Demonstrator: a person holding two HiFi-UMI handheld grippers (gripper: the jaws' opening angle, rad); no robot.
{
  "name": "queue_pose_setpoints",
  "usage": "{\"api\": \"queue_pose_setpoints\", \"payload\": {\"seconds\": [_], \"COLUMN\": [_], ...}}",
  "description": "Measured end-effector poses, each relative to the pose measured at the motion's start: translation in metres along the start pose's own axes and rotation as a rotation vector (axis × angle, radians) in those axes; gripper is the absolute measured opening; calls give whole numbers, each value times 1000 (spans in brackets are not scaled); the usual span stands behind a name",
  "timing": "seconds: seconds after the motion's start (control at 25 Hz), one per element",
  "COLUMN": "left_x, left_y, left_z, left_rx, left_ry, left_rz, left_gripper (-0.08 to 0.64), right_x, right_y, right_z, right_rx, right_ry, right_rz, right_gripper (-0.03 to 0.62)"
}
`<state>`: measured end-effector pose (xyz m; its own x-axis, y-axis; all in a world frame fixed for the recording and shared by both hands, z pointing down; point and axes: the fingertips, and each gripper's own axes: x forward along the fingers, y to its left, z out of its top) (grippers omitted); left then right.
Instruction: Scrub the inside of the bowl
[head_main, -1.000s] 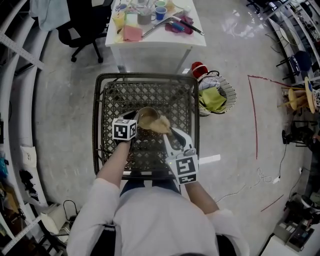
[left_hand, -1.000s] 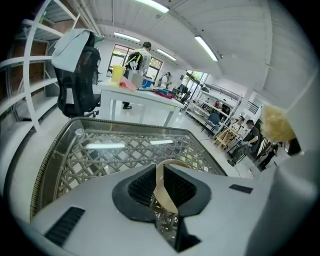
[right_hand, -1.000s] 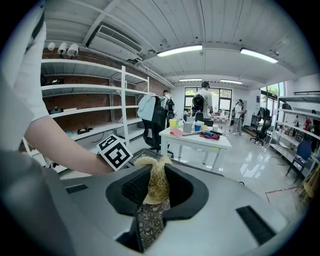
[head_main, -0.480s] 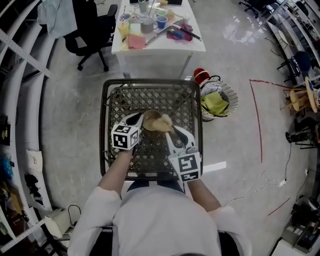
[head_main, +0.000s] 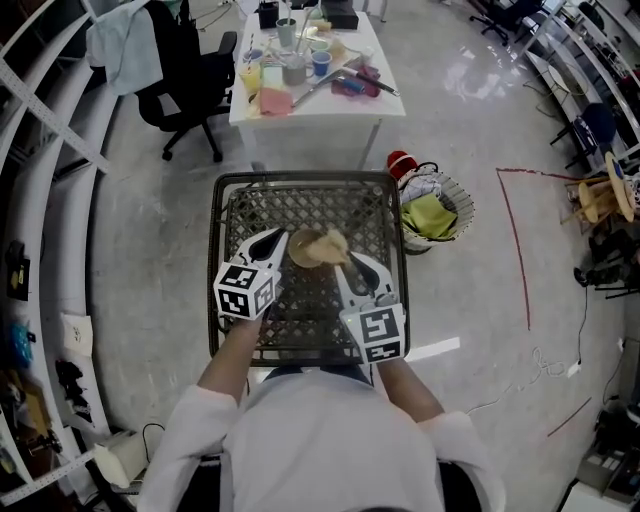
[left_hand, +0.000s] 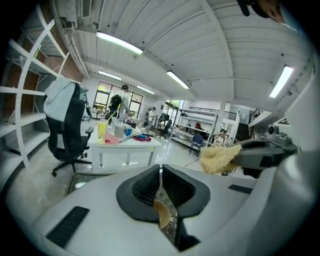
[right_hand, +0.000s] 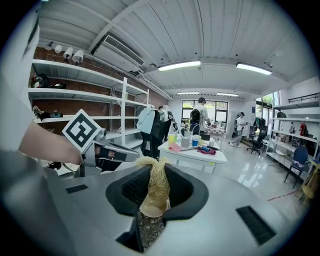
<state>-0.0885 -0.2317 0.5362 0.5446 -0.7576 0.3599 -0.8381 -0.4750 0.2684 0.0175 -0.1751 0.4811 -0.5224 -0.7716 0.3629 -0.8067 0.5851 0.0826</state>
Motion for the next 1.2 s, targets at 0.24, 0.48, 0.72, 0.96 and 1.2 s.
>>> {"api": "queue_pose_setpoints", "payload": {"seconds": [0.24, 0.48, 0.72, 0.96, 1.2], "left_x": [-21, -35, -51, -61, -67], "left_y": [-12, -21, -37, -38, -36], "left_z": [19, 33, 49, 54, 56], "left_rx": [25, 52, 121, 123, 112], "left_ry": [-47, -62, -106, -118, -131], "left_rz": [-17, -25, -32, -16, -8], "left_gripper": [41, 41, 41, 41, 41], "right_x": [-5, -4, -6, -5, 3], "right_y": [0, -4, -8, -10, -9], "right_z": [14, 22, 27, 31, 28], "right_rx": [-9, -28, -25, -26, -17], "right_ry": [-39, -58, -76, -81, -72], "right_rz": [-23, -48, -63, -67, -56], "right_gripper": [91, 91, 91, 91, 91]}}
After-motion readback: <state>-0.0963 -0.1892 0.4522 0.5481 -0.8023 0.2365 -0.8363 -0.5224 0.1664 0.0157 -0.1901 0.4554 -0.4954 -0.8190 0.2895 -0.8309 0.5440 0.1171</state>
